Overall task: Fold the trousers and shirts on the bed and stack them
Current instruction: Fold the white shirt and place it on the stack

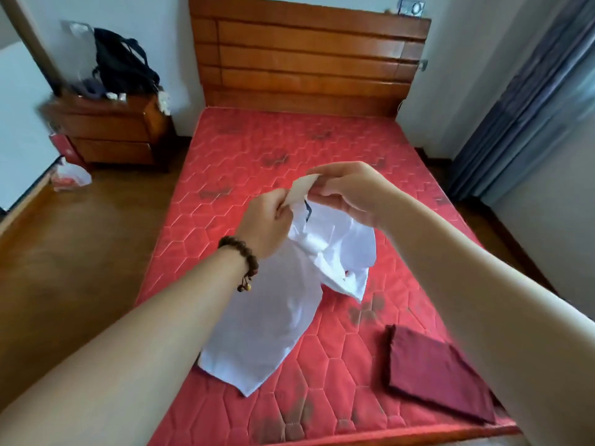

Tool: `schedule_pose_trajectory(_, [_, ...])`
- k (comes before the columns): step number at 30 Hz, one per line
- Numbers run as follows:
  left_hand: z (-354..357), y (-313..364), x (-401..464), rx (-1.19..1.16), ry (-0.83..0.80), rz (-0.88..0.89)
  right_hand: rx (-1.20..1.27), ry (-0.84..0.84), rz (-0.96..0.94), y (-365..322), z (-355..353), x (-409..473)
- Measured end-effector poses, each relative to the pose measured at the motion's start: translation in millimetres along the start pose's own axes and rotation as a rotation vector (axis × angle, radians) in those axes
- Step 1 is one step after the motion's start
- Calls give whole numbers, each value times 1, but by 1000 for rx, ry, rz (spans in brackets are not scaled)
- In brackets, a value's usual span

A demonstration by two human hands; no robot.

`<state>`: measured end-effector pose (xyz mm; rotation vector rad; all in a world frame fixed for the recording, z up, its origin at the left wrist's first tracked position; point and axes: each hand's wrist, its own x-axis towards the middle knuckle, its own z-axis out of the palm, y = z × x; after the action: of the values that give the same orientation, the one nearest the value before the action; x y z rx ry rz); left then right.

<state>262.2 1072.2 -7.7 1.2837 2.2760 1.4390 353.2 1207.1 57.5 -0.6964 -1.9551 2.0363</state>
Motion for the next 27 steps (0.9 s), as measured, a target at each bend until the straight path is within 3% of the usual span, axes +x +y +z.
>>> schedule_pose_trajectory(2, [-20,14,13,3,-1,37,-189,-68,-74,-14,-2,-3])
schedule_pose_trajectory(5, [-45,35,27,13,-46,97,-591,145,-261,-33,1,0])
schedule_pose_trajectory(8, [-62,38,41,90,-16,36,-843,325,-418,-46,7,9])
schedule_pose_trajectory(11, [-73,30,52,246,83,-37,-827,366,-429,-57,10,17])
schedule_pose_trajectory(13, [-75,26,56,217,160,-82,-736,428,-424,-64,9,23])
schedule_pose_trajectory(18, [-61,16,50,92,-151,-106,-563,508,-455,-80,5,32])
schedule_pose_trajectory(23, [-88,15,58,-50,-64,-32,-746,564,-640,-97,-16,16])
schedule_pose_trajectory(27, [-117,41,78,-140,-35,14,-782,641,-639,-102,-28,4])
